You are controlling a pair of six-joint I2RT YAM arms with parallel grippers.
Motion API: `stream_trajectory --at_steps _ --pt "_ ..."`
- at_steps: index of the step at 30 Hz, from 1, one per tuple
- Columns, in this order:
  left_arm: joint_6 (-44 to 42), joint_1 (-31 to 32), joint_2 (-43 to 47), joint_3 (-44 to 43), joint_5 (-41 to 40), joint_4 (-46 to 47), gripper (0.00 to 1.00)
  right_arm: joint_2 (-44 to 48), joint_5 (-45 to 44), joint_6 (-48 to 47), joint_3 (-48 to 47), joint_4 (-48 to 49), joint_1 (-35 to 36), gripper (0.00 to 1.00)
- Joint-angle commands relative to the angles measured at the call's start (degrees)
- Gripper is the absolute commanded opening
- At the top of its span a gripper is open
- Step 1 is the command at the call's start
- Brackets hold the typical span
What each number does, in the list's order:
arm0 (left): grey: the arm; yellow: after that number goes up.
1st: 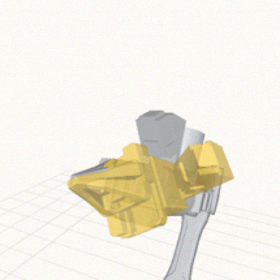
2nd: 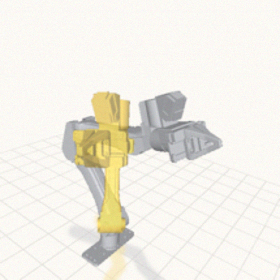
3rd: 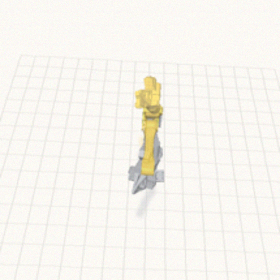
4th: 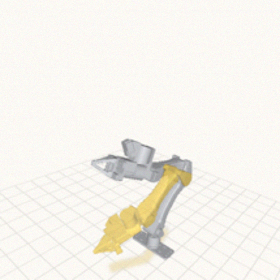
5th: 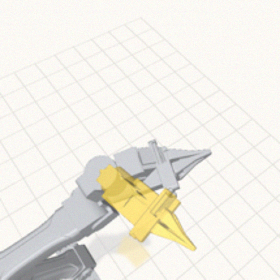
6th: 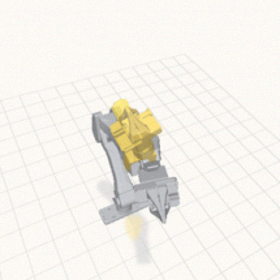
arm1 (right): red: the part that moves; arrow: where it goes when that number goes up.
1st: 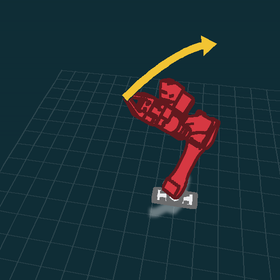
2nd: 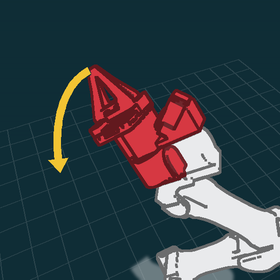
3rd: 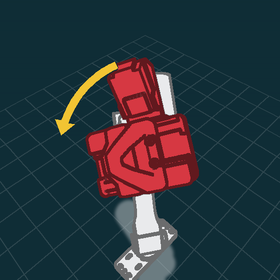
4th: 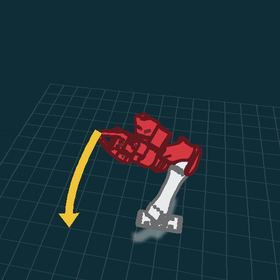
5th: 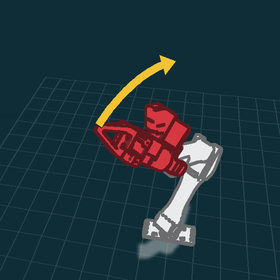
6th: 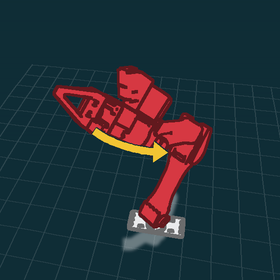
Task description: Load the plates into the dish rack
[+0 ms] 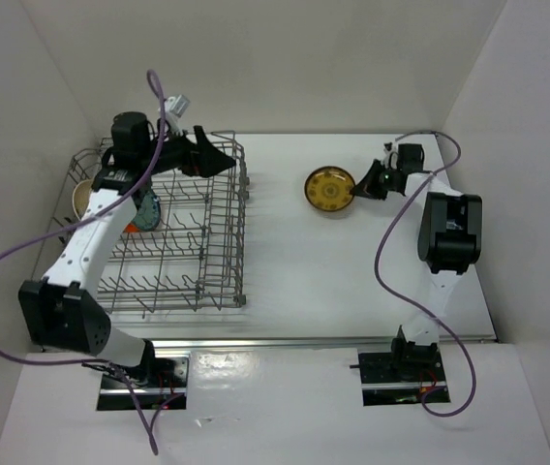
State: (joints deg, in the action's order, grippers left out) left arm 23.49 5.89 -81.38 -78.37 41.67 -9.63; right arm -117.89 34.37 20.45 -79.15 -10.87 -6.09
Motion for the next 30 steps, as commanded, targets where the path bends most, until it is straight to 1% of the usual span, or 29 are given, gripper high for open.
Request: stream_trajectory --at_steps 1,2,4,5,8,10,11,13,14,17,19,20,22,23,25,26,28,29,30 --pt "2.5 3.4 -7.3 -7.7 5.3 5.2 0.94 11.3 0.0 -4.4 -8.7 -1.9 5.1 0.0" --pt "2.5 4.5 -9.0 -9.3 5.3 5.1 0.94 12.4 0.0 -4.5 -11.6 -3.2 5.7 0.0" --pt "2.0 6.5 -11.8 -11.8 3.5 5.1 0.94 14.1 0.6 -5.1 -13.6 -3.8 6.3 0.0" --pt "1.4 8.2 -14.3 -14.2 2.8 5.1 0.94 15.8 1.4 -5.1 -14.2 -4.3 7.0 0.0" --pt "0.1 10.4 -19.4 -19.6 1.7 3.5 0.94 19.3 2.6 -5.1 -14.7 -4.3 8.7 0.0" --pt "0.1 11.0 -21.4 -21.5 0.9 2.9 0.91 20.8 2.6 -5.1 -14.7 -4.3 9.8 0.0" --pt "-0.5 11.0 -22.1 -22.6 -0.9 2.1 0.91 22.0 2.6 -5.6 -14.7 -4.3 11.0 0.0" --pt "-0.5 11.6 -23.4 -23.1 -1.7 1.5 0.87 23.0 2.6 -6.1 -14.7 -5.0 12.2 0.0" --pt "-0.5 11.6 -23.4 -23.1 -1.7 2.1 0.87 23.6 2.6 -6.1 -14.7 -5.0 13.7 0.0" --pt "0.7 11.6 -23.4 -23.1 -1.2 3.1 0.8 24.9 1.5 -6.1 -13.6 -5.0 16.3 0.0" --pt "0.7 12.2 -23.4 -23.1 -1.2 3.1 0.77 25.4 1.5 -6.1 -13.0 -5.0 17.2 0.0" --pt "0.7 12.2 -22.8 -23.1 -1.8 3.1 0.67 25.4 1.5 -6.1 -13.0 -5.6 17.8 0.0" --pt "0.0 12.7 -22.8 -23.1 -2.5 3.1 0.51 24.9 1.5 -6.1 -13.0 -5.6 17.8 0.0" --pt "-0.5 12.7 -22.8 -23.8 -4.0 1.5 0.29 24.4 0.8 -6.1 -13.0 -5.6 18.3 0.0" --pt "-1.2 12.7 -22.8 -23.8 -6.0 -0.4 0.08 24.4 0.0 -6.1 -12.5 -6.1 18.3 0.0" --pt "-1.8 12.7 -22.8 -24.4 -7.5 -1.2 0.0 24.4 -0.8 -6.1 -12.5 -6.1 18.3 0.0" --pt "-2.4 12.7 -22.2 -24.4 -8.0 -2.8 0.0 24.4 -0.8 -6.1 -12.5 -6.6 18.3 0.01" --pt "-2.9 12.7 -22.2 -24.4 -9.1 -2.8 0.0 24.4 -1.3 -6.1 -12.5 -7.1 18.3 0.15" --pt "-2.9 12.7 -20.9 -24.4 -9.6 -3.3 0.0 24.4 -1.9 -6.1 -13.1 -8.3 18.3 0.24"
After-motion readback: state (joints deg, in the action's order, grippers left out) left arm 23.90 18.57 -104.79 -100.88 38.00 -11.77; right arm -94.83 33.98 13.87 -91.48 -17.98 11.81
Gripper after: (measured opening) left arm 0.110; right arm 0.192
